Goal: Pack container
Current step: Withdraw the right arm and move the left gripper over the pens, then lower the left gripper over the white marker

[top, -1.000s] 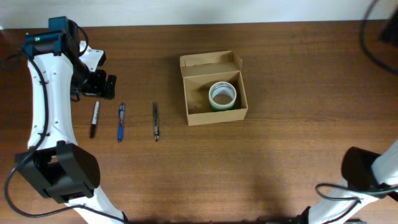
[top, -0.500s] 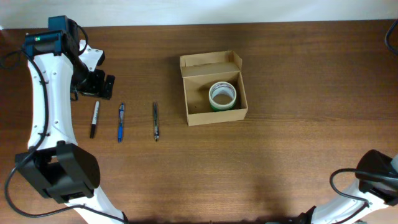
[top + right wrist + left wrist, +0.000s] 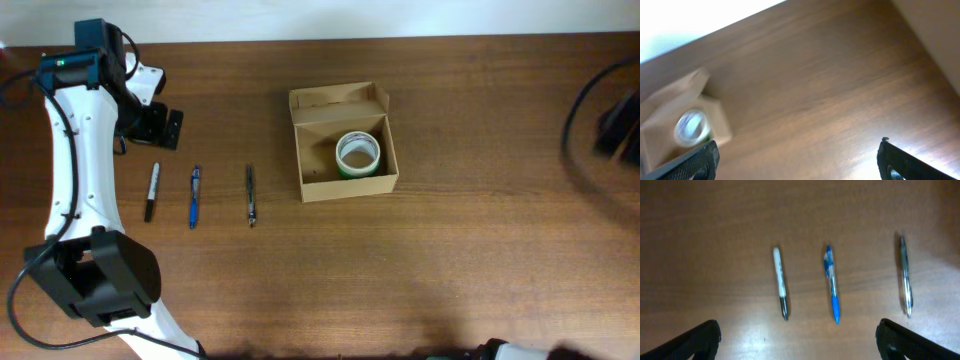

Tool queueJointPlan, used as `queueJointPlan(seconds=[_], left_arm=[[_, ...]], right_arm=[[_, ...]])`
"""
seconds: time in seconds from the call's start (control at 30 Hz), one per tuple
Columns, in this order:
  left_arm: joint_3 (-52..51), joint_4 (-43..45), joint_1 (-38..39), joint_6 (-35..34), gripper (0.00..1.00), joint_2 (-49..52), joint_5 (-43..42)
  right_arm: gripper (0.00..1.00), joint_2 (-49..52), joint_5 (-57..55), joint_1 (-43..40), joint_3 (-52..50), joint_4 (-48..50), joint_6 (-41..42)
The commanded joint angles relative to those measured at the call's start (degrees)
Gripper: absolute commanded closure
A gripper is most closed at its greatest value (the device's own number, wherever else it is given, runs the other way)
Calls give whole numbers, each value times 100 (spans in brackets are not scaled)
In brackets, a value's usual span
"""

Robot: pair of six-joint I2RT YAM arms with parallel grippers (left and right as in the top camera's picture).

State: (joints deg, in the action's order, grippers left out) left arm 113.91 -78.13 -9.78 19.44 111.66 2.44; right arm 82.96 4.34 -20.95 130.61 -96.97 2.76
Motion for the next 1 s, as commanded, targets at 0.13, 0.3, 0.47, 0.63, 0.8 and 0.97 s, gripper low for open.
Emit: queueJointPlan(seconds=[0.13,0.3,0.47,0.63,0.8,0.97], left_arm=[[48,485,28,455,0,-66,24],[57,992,20,1287,0,-66,61],[144,1639,24,1512,2,-66,68],[164,1115,-7,1314,21,-87,140],[-11,881,-170,1147,27,-577,-173],[-496,822,-175,1058,26,-1298,-199]], right_arm=[[1,-1530,-1364,1478,-2223,-35,422],[1,-2275,-2100,2214,-3025,-35,721],[1,-2439,-2157,2361,-3032,-35,719],[1,-2400,-2155,2363,-3034,9,717],[1,-2371,-2199,2363,-3034,92,697],[1,-2236,-2201,2363,-3034,227,654]])
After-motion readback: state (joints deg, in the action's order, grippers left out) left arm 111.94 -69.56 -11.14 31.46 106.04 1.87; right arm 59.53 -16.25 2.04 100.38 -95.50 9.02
